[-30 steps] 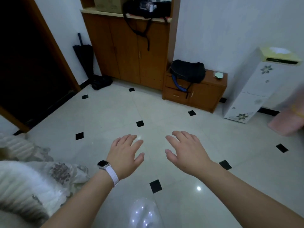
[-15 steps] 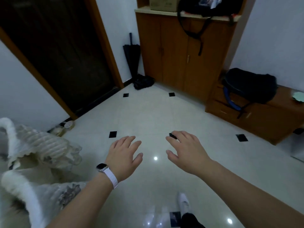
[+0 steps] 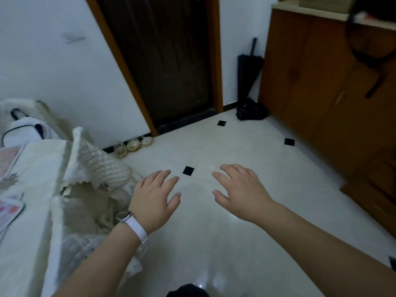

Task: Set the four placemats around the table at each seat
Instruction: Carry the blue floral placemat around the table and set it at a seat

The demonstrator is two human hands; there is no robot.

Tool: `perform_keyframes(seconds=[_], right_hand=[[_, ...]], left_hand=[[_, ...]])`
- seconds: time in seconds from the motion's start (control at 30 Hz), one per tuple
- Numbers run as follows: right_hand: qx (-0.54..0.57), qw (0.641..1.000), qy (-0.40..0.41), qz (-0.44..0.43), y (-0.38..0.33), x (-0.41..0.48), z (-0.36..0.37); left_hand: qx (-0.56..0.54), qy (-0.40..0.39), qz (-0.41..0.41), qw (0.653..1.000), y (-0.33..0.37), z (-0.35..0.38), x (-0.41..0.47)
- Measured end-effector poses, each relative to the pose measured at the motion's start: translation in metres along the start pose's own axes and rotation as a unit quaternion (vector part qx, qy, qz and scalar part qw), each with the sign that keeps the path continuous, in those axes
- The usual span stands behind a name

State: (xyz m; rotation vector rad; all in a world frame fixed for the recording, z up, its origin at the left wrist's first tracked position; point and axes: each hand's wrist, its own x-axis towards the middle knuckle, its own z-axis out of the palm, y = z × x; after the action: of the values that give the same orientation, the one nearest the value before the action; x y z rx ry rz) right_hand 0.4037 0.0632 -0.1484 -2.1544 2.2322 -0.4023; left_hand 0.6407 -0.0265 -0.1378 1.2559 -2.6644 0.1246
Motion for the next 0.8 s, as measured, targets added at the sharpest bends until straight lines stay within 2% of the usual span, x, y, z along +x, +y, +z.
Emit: perform_keyframes(seconds=[0.33, 0.6, 0.8], right_hand=[[0.003, 0.997, -0.052, -0.062, -0.011, 0.142, 0.041], [-0.022, 0.994, -0.073, -0.073, -0.049, 0.286, 0.056], [-0.030, 0.989, -0.089, -0.117, -0.088, 0.373, 0.068]], left_hand=[[-0.024, -0.025, -0.086, 0.996, -0.088, 0.053, 0.066], [-0.047, -0.014, -0.120, 0.992, -0.211, 0.075, 0.154], [-0.032, 0.006, -0.145, 0.989, -0.283, 0.069, 0.186]])
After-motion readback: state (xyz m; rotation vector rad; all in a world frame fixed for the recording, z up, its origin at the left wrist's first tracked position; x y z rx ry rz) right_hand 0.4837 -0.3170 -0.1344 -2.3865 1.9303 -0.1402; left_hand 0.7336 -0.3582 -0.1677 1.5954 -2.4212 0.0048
